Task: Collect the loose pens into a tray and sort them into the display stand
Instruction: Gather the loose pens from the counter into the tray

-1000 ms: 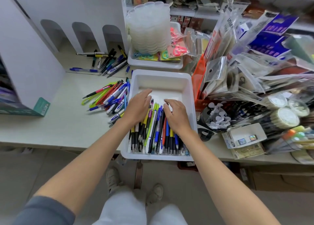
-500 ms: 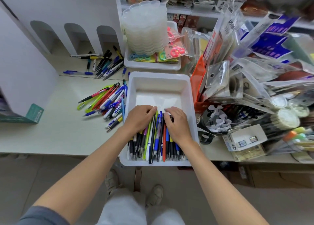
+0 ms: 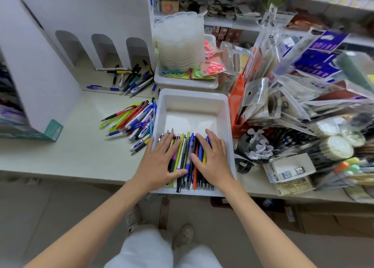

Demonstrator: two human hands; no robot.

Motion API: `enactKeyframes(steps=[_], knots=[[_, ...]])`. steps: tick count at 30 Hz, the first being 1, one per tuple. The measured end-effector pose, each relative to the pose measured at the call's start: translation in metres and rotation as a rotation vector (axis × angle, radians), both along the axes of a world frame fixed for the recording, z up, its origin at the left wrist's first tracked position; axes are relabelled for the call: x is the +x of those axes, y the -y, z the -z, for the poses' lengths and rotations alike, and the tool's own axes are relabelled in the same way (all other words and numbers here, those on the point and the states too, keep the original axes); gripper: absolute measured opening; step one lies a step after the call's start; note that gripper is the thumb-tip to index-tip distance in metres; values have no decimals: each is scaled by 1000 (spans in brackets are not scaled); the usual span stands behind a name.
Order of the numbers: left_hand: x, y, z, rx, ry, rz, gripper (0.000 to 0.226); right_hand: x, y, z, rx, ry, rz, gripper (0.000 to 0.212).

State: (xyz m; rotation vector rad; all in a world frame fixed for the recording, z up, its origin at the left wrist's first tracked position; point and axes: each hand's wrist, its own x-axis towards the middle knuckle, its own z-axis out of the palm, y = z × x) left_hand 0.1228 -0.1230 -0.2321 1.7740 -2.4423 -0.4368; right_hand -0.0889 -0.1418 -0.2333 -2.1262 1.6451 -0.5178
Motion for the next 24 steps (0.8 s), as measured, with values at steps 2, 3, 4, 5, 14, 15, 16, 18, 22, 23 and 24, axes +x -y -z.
enactKeyframes(steps=[2, 3, 4, 5, 14, 15, 16, 18, 22, 23, 24], knots=[[-3, 0, 4, -17, 53, -28, 100, 0, 0, 5, 39, -10, -9, 70], [-6, 3, 5, -18, 53, -53, 100, 0, 2, 6, 49, 18, 1, 70], [-8, 4, 5, -20, 58, -74, 98, 1, 4, 6, 53, 39, 7, 68], [-10, 5, 5, -28, 58, -86, 97, 1, 5, 5, 49, 43, 11, 66], [-9, 4, 4, -110, -140, -146, 75, 22, 22, -8, 8, -19, -33, 56], [-9, 3, 3, -114, -160, -156, 74, 25, 21, -8, -10, -18, -26, 52], [-8, 2, 2, -117, -184, -166, 73, 25, 18, -7, -33, -7, -17, 48], [-8, 3, 1, -121, -202, -162, 72, 21, 14, -3, -78, 9, -15, 46], [-9, 26, -2, -82, -165, -145, 62, 20, 16, -5, -125, 18, 29, 58], [-10, 36, -4, -63, -153, -133, 58, 21, 17, -8, -132, -12, 22, 59], [-11, 46, -6, -40, -132, -108, 55, 22, 17, -9, -133, -59, -1, 61]])
